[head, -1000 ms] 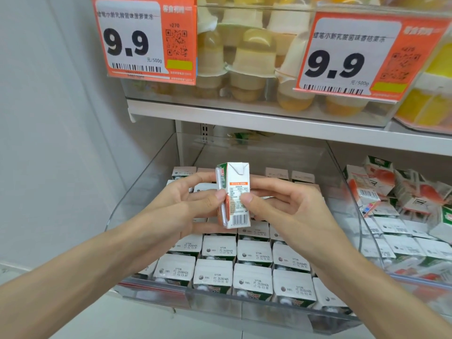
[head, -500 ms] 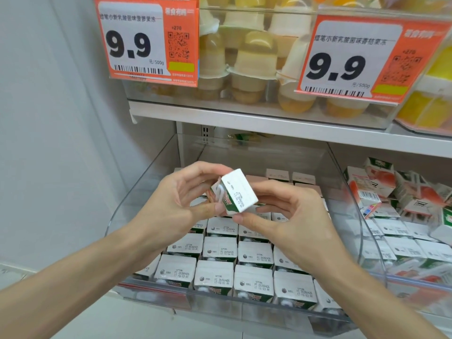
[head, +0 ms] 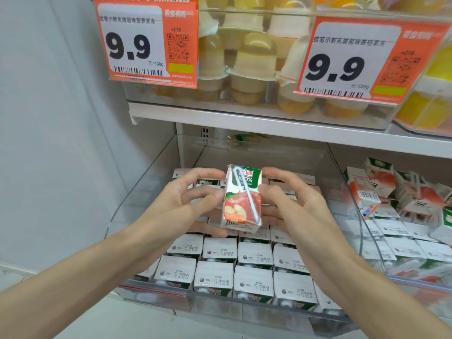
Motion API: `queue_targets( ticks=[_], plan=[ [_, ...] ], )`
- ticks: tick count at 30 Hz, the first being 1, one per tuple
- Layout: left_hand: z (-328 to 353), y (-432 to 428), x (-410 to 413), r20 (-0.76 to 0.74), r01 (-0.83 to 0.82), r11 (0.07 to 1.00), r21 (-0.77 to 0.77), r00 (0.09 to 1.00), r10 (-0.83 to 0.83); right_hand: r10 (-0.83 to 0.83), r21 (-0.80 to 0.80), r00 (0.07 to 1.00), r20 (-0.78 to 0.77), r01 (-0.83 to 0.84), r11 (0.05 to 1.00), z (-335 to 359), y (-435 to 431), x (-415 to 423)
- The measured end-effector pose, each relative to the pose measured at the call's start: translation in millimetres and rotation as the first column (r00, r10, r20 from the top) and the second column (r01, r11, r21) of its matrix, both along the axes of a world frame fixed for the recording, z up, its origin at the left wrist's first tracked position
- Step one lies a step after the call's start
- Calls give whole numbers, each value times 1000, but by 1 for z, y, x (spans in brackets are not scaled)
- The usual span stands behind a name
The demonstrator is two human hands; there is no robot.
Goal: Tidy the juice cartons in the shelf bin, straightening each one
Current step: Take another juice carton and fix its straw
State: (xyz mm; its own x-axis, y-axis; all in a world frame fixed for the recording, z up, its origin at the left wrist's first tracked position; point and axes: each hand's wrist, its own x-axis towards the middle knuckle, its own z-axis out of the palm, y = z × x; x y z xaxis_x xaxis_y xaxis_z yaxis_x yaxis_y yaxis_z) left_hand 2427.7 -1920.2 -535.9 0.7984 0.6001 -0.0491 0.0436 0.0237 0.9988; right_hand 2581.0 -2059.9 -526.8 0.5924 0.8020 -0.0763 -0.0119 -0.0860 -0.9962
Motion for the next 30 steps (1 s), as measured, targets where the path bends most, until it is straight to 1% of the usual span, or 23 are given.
queue_targets(
  ticks=[2,4,7,11,15,17,19,21,22,25,27,29,30],
  plan=[
    [1,-2,1,-4,29,1000,4,1000,-29,22,-6,997,-79,-22,1000,1,-1,0],
    [1,-4,2,-4,54,998,16,999,-54,40,0,980,-197,-41,999,3,0,0],
    [0,-6,3,12,80,989,120,997,-82,40,-20,945,-326,-49,999,1,2,4],
    [-5,-5,2,-36,136,942,308,991,-131,26,-31,917,-399,-42,999,2,1,8],
    [-4,-6,4,-46,47,924,378,998,-31,62,-75,920,-387,-98,992,1,1,7],
    [-5,-4,4,-24,2,921,389,1000,7,56,-86,928,-368,-94,992,1,2,7],
    [-6,-1,5,-9,-36,919,392,999,43,104,-65,943,-316,-131,989,1,2,7],
    [-7,2,4,-15,-59,912,405,997,71,171,-62,962,-213,-188,980,-1,0,5],
    [-6,3,4,-25,-61,907,418,997,79,177,-68,971,-162,-190,980,-2,-1,4],
    [-8,7,3,-47,-67,865,497,993,104,114,-68,994,3,-113,991,-5,-1,3],
    [-10,11,2,-52,-66,830,554,992,114,98,-53,987,131,-91,994,-5,2,4],
    [-11,12,2,-37,-74,821,566,993,115,100,-48,969,226,-91,995,-6,4,5],
    [-11,12,1,-24,-79,822,564,993,112,100,-43,964,246,-92,995,-6,4,5]
  ],
)
